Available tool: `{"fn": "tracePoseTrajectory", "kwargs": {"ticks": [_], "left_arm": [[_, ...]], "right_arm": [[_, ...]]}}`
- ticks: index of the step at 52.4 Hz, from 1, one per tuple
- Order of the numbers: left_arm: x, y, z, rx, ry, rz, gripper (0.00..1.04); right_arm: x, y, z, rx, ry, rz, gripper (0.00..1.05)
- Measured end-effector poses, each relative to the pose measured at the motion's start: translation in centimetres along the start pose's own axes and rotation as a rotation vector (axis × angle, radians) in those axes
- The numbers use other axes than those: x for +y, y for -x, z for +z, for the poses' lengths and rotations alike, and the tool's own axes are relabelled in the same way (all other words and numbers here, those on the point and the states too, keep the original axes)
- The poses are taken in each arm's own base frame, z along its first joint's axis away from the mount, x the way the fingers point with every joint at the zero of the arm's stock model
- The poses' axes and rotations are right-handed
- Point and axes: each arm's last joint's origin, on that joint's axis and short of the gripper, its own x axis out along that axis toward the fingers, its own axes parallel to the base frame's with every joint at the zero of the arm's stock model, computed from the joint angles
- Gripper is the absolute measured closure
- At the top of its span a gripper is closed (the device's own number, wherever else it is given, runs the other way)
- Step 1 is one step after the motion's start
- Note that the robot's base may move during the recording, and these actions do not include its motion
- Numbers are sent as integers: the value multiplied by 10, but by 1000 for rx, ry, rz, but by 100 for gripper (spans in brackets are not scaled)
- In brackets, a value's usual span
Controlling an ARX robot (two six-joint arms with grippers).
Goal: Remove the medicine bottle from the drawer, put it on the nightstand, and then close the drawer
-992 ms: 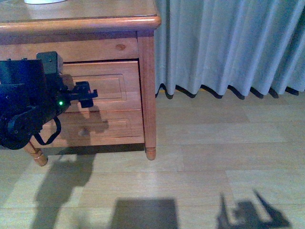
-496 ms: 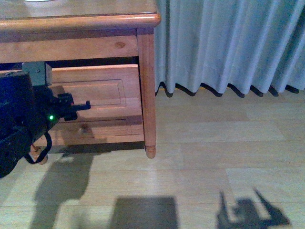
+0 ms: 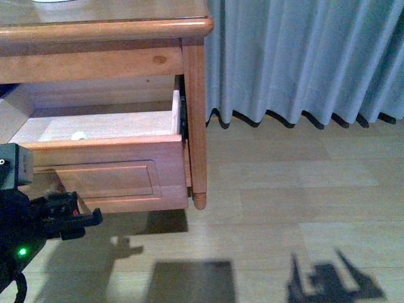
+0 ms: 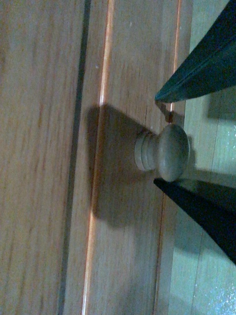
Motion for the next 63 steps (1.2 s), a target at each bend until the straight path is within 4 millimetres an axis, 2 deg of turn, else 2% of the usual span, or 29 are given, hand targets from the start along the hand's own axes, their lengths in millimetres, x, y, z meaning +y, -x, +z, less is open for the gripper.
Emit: {"fn": "tracePoseTrajectory", "kwargs": {"ticks": [7, 8, 10, 12, 16, 19, 21, 26, 32, 35, 38, 39, 41, 45, 49, 59, 63], "left_arm": [[0, 3, -3, 16, 1, -14, 31], [1, 5, -4, 22, 4, -17, 25], [2, 14, -5, 50, 27, -41, 20], [5, 30, -6, 97, 48, -59, 15], [14, 80, -6, 208, 78, -71, 5], [21, 104, -2, 249, 88, -53, 7], [23, 110, 5, 250, 99, -47, 7], [30, 121, 40, 179, 136, -44, 7], [29, 148, 107, 9, 133, -103, 7], [30, 167, 130, -199, 62, -58, 16], [30, 184, 144, -296, 20, -36, 25], [30, 187, 146, -307, 14, -32, 27], [31, 207, 151, -335, -19, -23, 38], [31, 233, 145, -349, -45, -20, 55], [32, 239, 139, -383, -52, -20, 69], [33, 233, 116, -361, -58, -17, 102], [34, 236, 109, -346, -61, -19, 101]], "right_arm": [[0, 0, 0, 0, 0, 0, 7], [0, 0, 0, 0, 0, 0, 7], [0, 0, 0, 0, 0, 0, 7], [0, 0, 0, 0, 0, 0, 7], [0, 0, 0, 0, 0, 0, 7], [0, 0, 0, 0, 0, -1, 7], [0, 0, 0, 0, 0, 0, 7], [0, 0, 0, 0, 0, 0, 7], [0, 0, 0, 0, 0, 0, 7], [0, 0, 0, 0, 0, 0, 7], [0, 0, 0, 0, 0, 0, 7], [0, 0, 0, 0, 0, 0, 7], [0, 0, 0, 0, 0, 0, 7], [0, 0, 0, 0, 0, 0, 7], [0, 0, 0, 0, 0, 0, 7], [0, 0, 0, 0, 0, -3, 7], [0, 0, 0, 0, 0, -3, 7]]}}
